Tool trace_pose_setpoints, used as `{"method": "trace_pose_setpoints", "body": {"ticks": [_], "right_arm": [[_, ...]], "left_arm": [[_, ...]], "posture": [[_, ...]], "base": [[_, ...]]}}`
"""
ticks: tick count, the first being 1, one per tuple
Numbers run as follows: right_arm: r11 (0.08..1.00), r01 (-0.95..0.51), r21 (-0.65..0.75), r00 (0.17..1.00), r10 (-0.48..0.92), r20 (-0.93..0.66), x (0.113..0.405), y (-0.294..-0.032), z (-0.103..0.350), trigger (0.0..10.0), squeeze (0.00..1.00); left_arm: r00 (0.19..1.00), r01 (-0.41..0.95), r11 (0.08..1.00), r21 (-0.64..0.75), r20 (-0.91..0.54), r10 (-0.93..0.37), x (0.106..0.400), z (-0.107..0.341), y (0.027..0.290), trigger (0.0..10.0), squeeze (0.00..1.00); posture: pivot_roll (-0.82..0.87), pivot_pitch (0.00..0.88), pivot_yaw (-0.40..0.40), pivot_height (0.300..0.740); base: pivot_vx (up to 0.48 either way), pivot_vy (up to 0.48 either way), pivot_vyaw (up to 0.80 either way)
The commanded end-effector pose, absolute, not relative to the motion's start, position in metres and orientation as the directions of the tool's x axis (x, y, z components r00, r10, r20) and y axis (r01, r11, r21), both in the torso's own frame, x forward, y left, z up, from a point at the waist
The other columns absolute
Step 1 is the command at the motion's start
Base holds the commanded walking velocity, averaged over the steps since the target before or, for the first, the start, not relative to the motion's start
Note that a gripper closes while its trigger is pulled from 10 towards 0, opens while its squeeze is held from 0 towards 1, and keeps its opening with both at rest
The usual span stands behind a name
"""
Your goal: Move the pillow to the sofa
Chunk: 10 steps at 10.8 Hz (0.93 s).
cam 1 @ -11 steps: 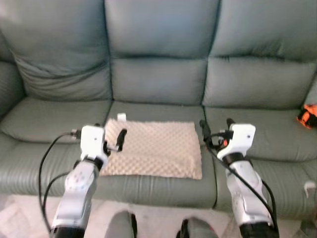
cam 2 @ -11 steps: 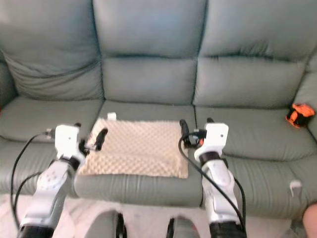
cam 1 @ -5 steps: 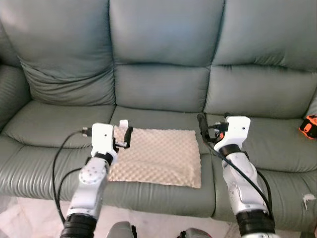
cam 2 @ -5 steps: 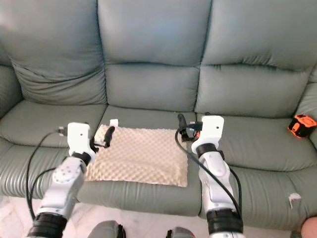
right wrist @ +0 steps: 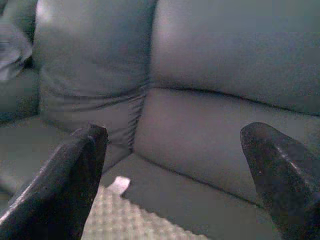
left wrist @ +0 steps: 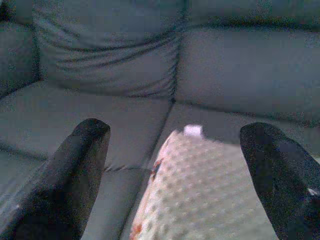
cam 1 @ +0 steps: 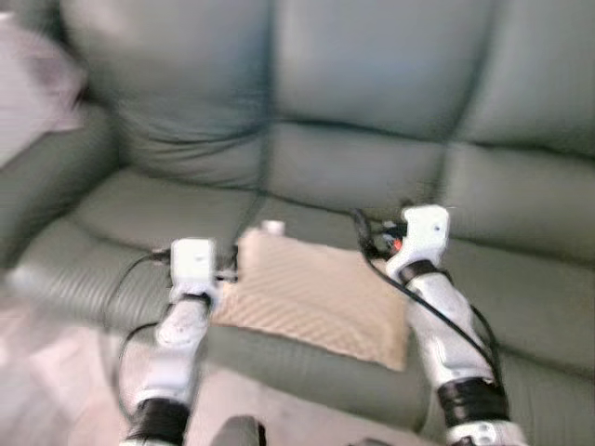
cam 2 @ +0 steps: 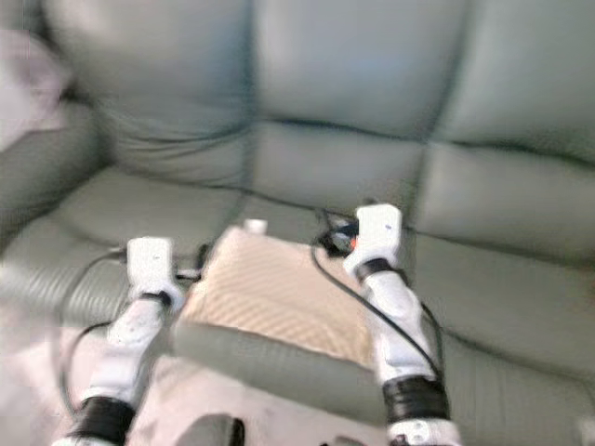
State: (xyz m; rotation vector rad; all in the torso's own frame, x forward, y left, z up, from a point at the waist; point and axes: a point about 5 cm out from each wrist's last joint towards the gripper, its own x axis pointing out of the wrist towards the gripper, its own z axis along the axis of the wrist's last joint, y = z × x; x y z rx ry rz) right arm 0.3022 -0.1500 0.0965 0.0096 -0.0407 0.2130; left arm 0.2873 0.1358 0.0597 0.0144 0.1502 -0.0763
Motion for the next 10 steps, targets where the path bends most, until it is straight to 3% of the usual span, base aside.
{"method": "trace_pose_setpoints", "body": {"ticks": [1, 8, 10], "right_arm": [[0.974, -0.226, 0.012, 0.973, 0.226, 0.041, 0.303, -0.146, 0.096, 10.0, 0.0], [0.969, -0.245, 0.026, 0.97, 0.244, 0.014, 0.3, -0.145, 0.087, 10.0, 0.0], [0.971, -0.235, 0.05, 0.972, 0.234, 0.021, 0.303, -0.142, 0.088, 10.0, 0.0]], "left_arm": [[0.986, 0.071, 0.997, 0.02, -0.151, -0.067, 0.288, 0.06, 0.14, 10.0, 0.0], [0.993, 0.038, 0.999, 0.007, -0.114, -0.037, 0.292, 0.068, 0.152, 10.0, 0.0], [0.991, 0.032, 0.999, 0.006, -0.129, -0.031, 0.288, 0.065, 0.152, 10.0, 0.0]], "posture": [[-0.01, 0.0, 0.011, 0.74], [0.03, 0.0, -0.014, 0.74], [0.04, 0.0, -0.014, 0.74]], "base": [[0.0, 0.0, 0.79], [0.0, 0.0, 0.79], [0.0, 0.437, 0.39]]}}
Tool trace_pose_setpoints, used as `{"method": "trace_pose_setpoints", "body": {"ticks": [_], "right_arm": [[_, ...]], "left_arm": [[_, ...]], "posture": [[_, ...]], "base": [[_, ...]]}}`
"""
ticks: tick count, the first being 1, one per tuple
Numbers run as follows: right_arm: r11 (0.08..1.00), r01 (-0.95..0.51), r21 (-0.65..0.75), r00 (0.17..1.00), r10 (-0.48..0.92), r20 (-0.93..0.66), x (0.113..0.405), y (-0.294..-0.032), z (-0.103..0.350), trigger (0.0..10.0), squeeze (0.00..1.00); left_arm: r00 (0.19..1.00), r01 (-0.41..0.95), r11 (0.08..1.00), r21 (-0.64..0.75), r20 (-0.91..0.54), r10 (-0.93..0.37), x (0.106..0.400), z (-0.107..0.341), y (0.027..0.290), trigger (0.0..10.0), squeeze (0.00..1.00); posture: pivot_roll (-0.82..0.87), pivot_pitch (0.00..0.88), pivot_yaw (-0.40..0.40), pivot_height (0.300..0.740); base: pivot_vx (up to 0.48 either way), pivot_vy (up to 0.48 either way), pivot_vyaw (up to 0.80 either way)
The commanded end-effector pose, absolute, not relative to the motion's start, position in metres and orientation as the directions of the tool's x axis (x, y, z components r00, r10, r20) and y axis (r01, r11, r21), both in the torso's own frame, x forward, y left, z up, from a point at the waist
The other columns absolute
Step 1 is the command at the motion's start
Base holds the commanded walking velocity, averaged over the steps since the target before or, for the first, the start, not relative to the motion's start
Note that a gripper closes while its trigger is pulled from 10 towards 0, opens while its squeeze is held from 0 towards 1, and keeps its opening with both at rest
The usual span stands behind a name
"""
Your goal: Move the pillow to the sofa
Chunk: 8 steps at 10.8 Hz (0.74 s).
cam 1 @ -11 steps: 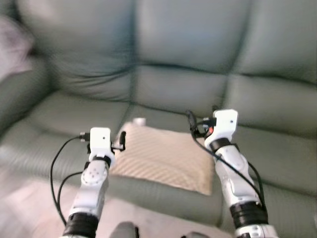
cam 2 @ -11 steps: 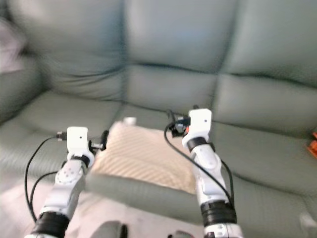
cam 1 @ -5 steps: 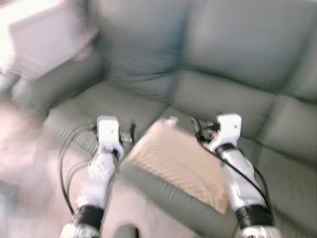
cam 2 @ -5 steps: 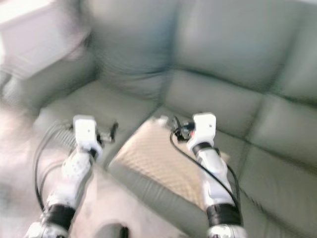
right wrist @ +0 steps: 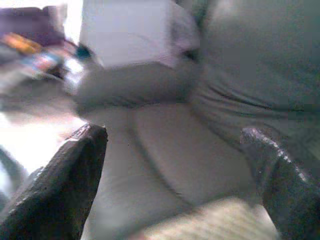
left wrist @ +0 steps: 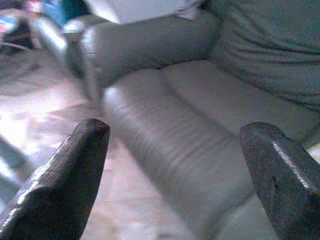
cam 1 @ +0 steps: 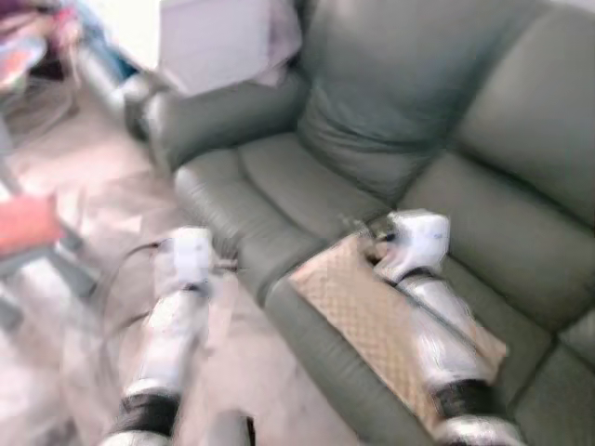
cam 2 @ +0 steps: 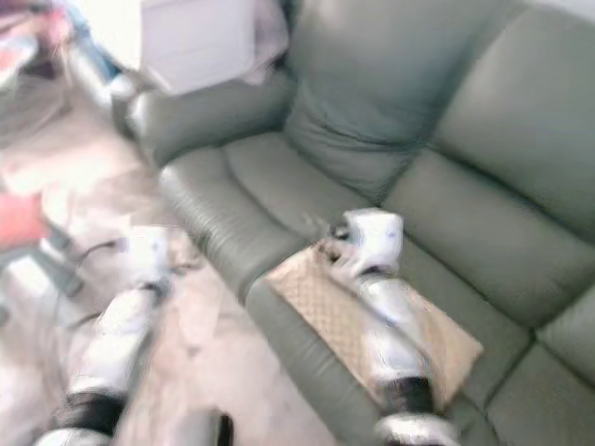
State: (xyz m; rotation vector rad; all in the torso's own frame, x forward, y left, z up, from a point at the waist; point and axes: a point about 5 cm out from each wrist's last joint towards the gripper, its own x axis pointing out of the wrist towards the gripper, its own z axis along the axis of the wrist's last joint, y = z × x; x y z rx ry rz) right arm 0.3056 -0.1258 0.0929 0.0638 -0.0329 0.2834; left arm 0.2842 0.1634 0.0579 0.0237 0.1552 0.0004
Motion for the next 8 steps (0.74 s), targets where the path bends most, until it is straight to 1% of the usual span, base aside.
{"method": "trace_pose_setpoints", "body": {"ticks": [1, 3, 5, 8], "right_arm": [[0.971, -0.234, 0.052, 0.972, 0.233, 0.023, 0.3035, -0.142, 0.0882, 10.0, 0.0], [0.973, -0.222, 0.058, 0.975, 0.221, 0.028, 0.3029, -0.1442, 0.088, 10.0, 0.0], [0.972, -0.232, 0.047, 0.973, 0.231, 0.023, 0.3008, -0.1437, 0.0856, 10.0, 0.0], [0.967, -0.251, 0.04, 0.968, 0.25, 0.031, 0.3011, -0.1404, 0.0869, 10.0, 0.0]], "left_arm": [[0.991, 0.036, 0.999, 0.006, -0.129, -0.035, 0.289, 0.0652, 0.1507, 10.0, 0.0], [0.991, 0.021, 0.999, 0.043, -0.13, -0.015, 0.2918, 0.0648, 0.1534, 10.0, 0.0], [0.989, 0.006, 1.0, 0.03, -0.147, -0.002, 0.2927, 0.0637, 0.1577, 10.0, 0.0], [0.989, -0.008, 0.999, 0.046, -0.145, 0.014, 0.2913, 0.0628, 0.1562, 10.0, 0.0]], "posture": [[0.03, 0.0, -0.01, 0.74], [0.03, 0.0, -0.003, 0.74], [0.02, 0.0, -0.005, 0.74], [0.02, 0.0, -0.008, 0.74]], "base": [[0.0, 0.48, 0.0], [0.0, 0.48, 0.0], [0.0, 0.48, 0.0], [0.0, 0.48, 0.8]]}}
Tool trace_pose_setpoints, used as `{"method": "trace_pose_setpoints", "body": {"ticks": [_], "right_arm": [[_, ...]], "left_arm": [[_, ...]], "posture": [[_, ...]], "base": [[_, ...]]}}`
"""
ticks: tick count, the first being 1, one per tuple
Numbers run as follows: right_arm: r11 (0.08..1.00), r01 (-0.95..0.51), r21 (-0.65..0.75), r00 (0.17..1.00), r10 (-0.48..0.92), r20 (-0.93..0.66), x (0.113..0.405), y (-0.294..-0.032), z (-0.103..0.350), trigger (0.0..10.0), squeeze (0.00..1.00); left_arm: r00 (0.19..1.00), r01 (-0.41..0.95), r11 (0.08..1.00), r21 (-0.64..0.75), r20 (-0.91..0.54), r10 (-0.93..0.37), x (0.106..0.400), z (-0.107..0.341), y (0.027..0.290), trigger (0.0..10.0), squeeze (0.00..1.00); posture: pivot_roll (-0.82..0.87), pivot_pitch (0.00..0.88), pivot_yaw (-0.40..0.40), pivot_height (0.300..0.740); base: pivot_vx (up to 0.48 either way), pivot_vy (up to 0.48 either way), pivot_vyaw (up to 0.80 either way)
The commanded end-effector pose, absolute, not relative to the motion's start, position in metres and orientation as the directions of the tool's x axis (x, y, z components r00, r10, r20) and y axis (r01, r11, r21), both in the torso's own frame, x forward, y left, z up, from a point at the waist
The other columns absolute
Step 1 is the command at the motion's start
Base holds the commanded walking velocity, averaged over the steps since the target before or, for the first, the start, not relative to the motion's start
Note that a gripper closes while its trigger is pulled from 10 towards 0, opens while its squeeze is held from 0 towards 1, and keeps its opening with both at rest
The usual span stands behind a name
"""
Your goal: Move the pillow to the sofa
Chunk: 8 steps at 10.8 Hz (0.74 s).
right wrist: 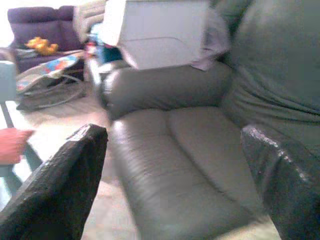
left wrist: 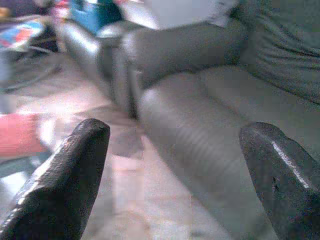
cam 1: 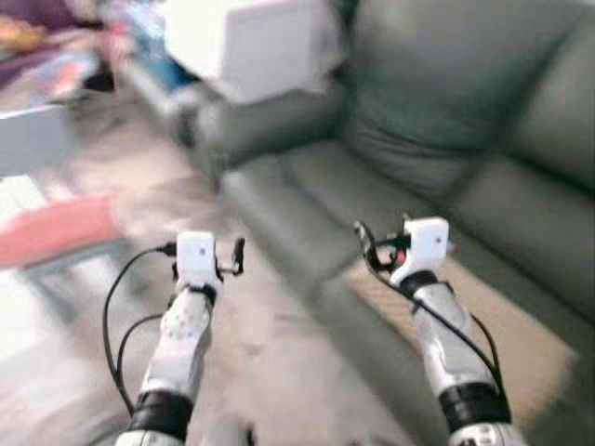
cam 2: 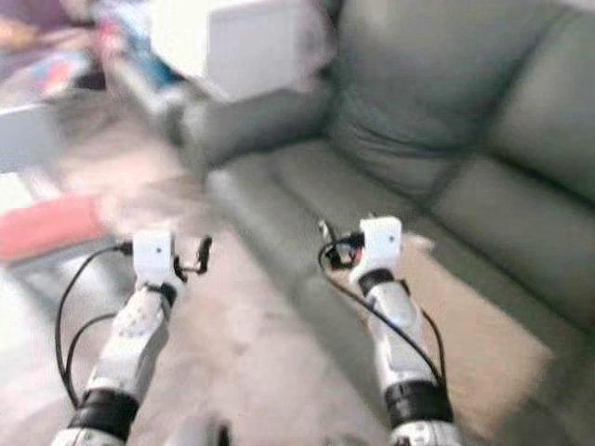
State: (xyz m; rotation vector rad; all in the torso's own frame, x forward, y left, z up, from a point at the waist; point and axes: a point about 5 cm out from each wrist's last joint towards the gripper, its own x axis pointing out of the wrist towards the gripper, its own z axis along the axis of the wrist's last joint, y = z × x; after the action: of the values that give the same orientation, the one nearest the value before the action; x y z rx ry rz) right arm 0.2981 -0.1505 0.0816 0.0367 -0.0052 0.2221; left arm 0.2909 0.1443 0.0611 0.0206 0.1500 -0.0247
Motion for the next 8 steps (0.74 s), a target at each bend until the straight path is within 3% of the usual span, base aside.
{"method": "trace_pose_setpoints", "body": {"ticks": [1, 8], "right_arm": [[0.967, -0.251, 0.042, 0.968, 0.249, 0.031, 0.3007, -0.1404, 0.0864, 10.0, 0.0], [0.974, -0.227, 0.016, 0.974, 0.227, 0.013, 0.2953, -0.149, 0.0807, 10.0, 0.0]], "left_arm": [[0.987, -0.027, 0.999, 0.045, -0.157, 0.034, 0.2905, 0.0604, 0.1593, 10.0, 0.0], [0.983, -0.103, 0.993, 0.052, -0.15, 0.109, 0.29, 0.0619, 0.1688, 10.0, 0.0]], "posture": [[0.02, 0.0, -0.006, 0.74], [0.04, 0.0, -0.006, 0.74]], "base": [[0.0, 0.48, 0.57], [0.0, 0.48, 0.0]]}}
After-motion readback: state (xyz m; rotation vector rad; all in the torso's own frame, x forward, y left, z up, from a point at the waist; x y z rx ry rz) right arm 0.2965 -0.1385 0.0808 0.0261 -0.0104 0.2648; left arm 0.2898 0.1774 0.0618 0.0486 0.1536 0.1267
